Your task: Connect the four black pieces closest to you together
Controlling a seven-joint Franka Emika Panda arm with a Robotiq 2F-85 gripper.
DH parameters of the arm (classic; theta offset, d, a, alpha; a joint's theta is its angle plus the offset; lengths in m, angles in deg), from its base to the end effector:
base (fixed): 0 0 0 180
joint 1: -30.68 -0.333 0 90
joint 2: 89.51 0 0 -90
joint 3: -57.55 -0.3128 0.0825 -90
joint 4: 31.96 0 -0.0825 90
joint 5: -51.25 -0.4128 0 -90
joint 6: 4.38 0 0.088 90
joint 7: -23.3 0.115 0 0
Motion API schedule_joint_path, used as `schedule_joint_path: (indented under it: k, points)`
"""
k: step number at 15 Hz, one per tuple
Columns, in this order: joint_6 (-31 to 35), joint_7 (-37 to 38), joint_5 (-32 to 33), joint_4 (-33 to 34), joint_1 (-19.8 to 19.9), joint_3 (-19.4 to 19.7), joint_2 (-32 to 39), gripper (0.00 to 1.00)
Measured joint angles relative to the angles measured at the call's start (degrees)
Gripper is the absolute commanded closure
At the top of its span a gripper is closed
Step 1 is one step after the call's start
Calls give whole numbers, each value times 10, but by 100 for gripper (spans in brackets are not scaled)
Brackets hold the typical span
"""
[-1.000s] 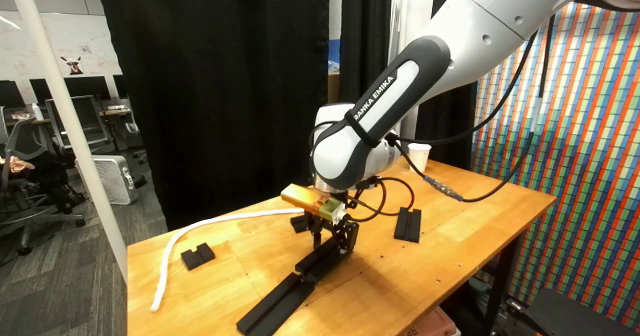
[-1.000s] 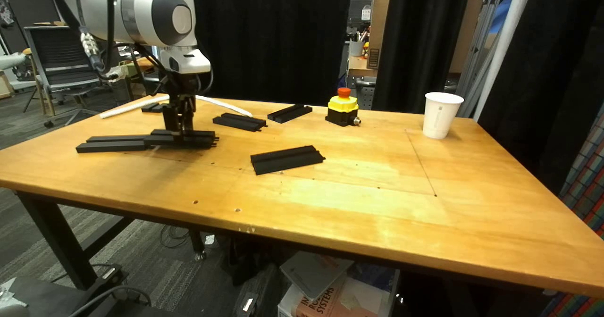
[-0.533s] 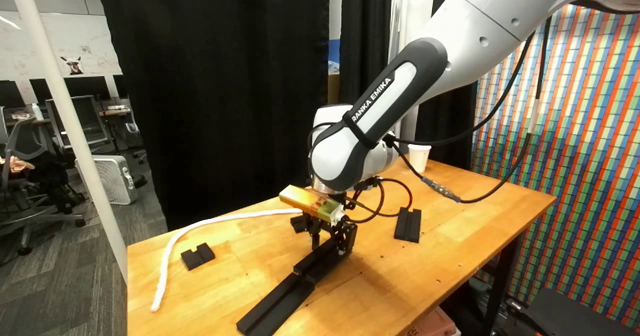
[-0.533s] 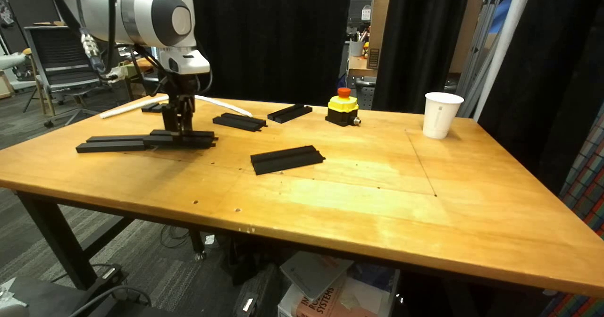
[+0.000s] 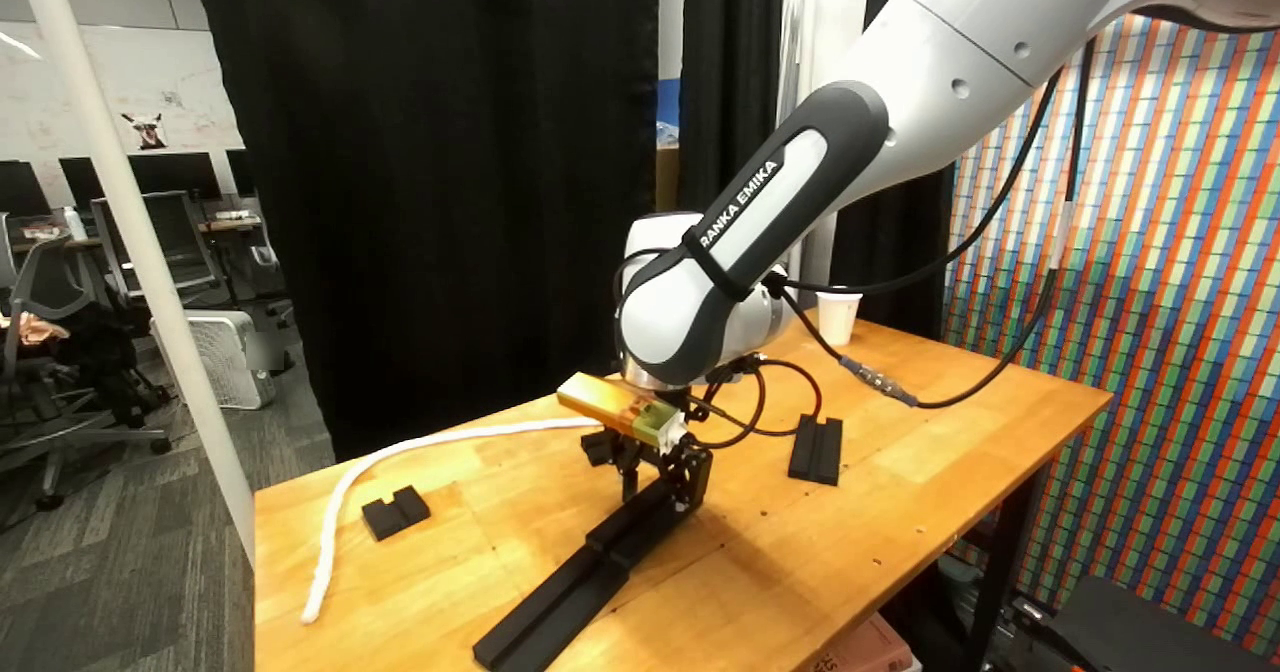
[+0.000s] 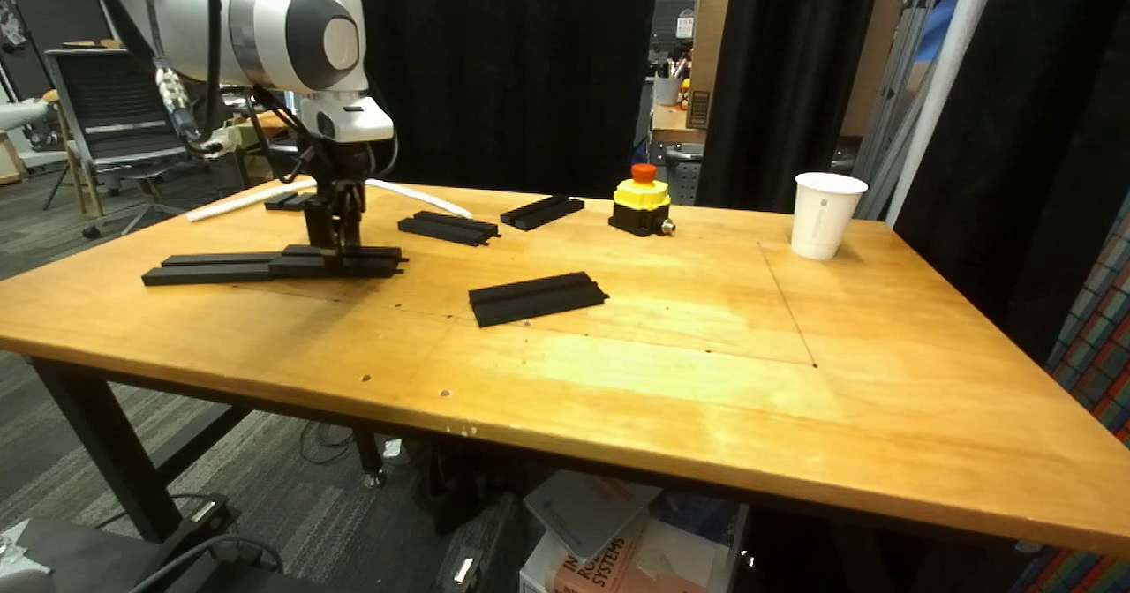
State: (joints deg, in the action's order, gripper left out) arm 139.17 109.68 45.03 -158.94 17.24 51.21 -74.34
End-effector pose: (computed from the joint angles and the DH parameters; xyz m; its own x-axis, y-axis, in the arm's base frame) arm 0.5370 0.1938 0.2261 0.3121 -0.9454 -0.0938 -0.9500 -0.3110 -0.0265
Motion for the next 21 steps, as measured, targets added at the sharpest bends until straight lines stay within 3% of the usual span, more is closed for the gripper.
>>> schedule_joint_path:
  k: [21]
  points:
    - [0, 2, -27, 3, -3, -10, 7, 55]
